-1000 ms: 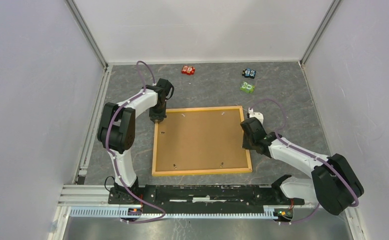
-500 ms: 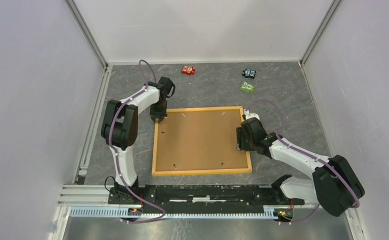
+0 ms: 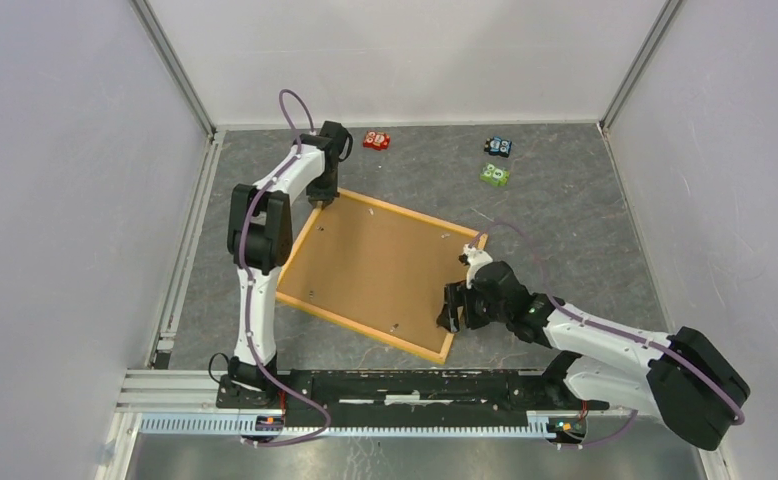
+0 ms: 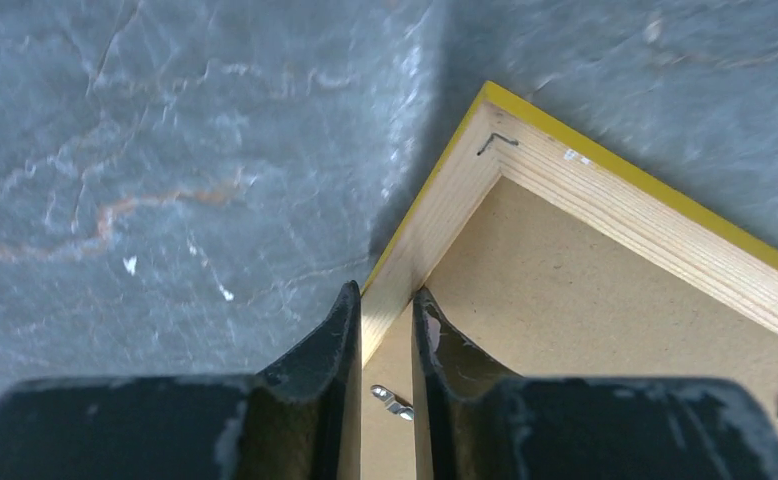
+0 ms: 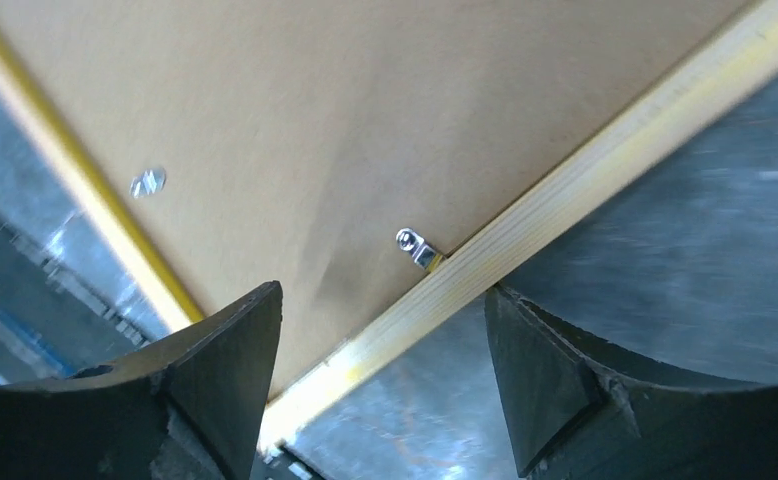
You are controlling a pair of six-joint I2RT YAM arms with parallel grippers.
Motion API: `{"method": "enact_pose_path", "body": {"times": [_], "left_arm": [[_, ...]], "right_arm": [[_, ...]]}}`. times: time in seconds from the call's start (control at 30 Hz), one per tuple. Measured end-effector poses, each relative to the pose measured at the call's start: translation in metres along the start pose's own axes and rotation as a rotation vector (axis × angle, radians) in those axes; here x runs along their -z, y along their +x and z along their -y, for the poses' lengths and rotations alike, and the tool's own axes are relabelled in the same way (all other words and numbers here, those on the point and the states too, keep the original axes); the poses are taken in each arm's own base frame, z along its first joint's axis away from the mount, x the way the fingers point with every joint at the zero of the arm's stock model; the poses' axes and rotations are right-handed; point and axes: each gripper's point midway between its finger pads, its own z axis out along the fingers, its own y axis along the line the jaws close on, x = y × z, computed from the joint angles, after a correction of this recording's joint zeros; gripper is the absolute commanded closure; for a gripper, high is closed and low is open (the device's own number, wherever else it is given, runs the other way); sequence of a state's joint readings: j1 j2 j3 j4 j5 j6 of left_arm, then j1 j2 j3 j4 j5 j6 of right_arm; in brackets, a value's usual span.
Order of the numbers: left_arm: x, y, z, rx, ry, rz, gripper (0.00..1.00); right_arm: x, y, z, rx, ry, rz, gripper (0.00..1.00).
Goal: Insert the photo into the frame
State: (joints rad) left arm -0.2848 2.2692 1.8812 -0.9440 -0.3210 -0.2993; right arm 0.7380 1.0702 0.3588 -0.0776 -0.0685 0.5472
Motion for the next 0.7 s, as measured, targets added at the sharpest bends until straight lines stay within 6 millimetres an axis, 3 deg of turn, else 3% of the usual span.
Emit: {"method": "enact_pose_path", "body": {"times": [0.1,0.17,0.23,0.3,0.37,0.5,0.57,0.63,0.7], "left_arm": [[-0.001,-0.013,0.005,-0.005,0.023,0.034,0.42],[0.002,-0.014,0.010,-0.001,0.051,0.043,0.26],[0.013,-0.003,0.013,-0.008,0.078,0.031,0.14],[0.033,0.014,0.012,-0.020,0.087,0.034,0.07],[0.065,0.034,0.003,-0.015,0.101,0.058,0.00],[0.138,0.063,-0.023,0.088,0.177,0.189,0.00],[0.166,0.088,-0.037,0.170,0.239,0.246,0.01],[0.174,0.113,-0.041,0.235,0.294,0.254,0.02],[0.167,0.146,-0.036,0.305,0.343,0.191,0.03]], "right_arm": [[0.002,0.013,-0.023,0.018,-0.090,-0.045,0.10],[0.004,0.014,-0.025,0.037,-0.093,-0.055,0.06],[0.006,0.007,-0.023,0.070,-0.075,-0.051,0.03],[0.009,-0.009,-0.020,0.119,-0.049,-0.027,0.02],[0.014,-0.034,-0.018,0.184,-0.026,0.021,0.02],[0.022,-0.092,-0.011,0.323,0.011,0.120,0.02],[0.021,-0.116,-0.003,0.376,0.026,0.128,0.02],[0.016,-0.138,0.007,0.405,0.046,0.121,0.02],[0.005,-0.157,0.018,0.410,0.060,0.098,0.02]]}}
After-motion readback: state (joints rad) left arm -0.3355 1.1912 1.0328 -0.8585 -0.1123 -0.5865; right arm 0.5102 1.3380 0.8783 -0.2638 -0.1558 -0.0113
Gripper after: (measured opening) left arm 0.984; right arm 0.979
